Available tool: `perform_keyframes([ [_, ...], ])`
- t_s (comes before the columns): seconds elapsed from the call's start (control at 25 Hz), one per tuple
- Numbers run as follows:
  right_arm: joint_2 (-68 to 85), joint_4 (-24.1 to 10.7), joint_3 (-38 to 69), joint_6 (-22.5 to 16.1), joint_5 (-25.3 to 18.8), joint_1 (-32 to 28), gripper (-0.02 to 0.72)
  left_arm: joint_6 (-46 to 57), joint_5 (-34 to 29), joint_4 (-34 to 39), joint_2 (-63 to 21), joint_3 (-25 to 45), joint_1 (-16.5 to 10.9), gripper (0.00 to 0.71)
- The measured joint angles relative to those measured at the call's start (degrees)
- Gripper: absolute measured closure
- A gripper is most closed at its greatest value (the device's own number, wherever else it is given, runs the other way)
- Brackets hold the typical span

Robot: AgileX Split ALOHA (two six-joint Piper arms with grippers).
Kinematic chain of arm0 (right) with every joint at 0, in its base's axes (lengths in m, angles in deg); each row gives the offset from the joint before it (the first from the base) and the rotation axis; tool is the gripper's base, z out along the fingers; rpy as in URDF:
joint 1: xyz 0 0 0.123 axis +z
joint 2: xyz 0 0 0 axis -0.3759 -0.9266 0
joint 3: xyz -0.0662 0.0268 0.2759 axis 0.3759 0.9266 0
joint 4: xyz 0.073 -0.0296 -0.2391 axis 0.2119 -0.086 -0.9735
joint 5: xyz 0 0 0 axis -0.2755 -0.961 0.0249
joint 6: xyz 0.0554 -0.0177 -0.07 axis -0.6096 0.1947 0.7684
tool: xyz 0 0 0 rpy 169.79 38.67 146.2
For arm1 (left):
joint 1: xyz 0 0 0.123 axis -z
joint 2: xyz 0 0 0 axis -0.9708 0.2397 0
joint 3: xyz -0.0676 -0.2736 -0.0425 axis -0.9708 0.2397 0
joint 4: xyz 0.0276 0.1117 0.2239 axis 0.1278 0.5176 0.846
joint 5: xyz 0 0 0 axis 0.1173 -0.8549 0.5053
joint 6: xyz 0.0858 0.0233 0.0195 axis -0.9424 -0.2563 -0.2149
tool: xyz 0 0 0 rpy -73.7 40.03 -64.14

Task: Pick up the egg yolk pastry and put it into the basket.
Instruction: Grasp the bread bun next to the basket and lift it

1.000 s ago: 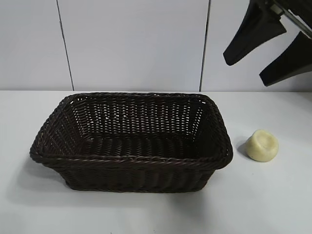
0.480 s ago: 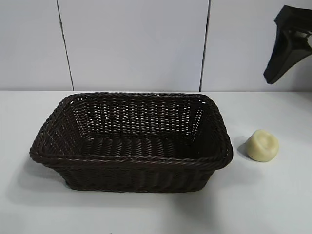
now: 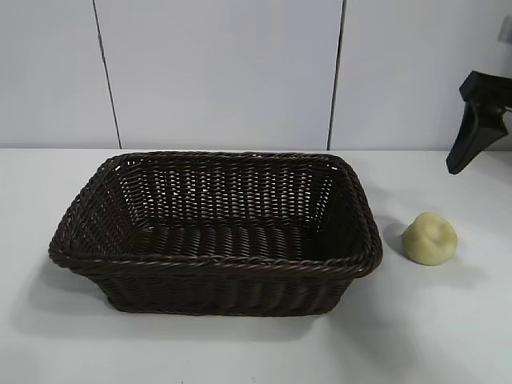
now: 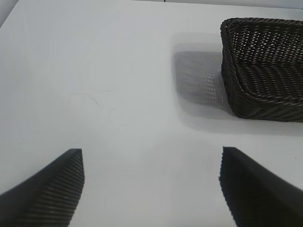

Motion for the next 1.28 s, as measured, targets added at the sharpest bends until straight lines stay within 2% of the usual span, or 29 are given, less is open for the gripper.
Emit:
perform_keyframes([
  [0.12,-2.65,1.23,-0.07,0.91,1.36,0.0,0.08,0.0,0.0,0.0,0.0,0.0,0.0,0.139],
  [0.44,-4.46,7.34,-0.11,6.13,1.76,0.0,0.08,0.0,0.0,0.0,0.0,0.0,0.0,0.139],
  [0.72,-6.29,8.21,-0.18,6.44,3.07,0.0,0.08,0.0,0.0,0.0,0.0,0.0,0.0,0.139],
  [1.12,-10.5,12.06,-0.18,9.44,7.49,0.0,0.08,0.0,0.0,0.0,0.0,0.0,0.0,0.139],
  [1.28,-10.81,12.3,-0.18,9.18,9.19,0.0,0.144,0.0,0.0,0.0,0.0,0.0,0.0,0.139],
])
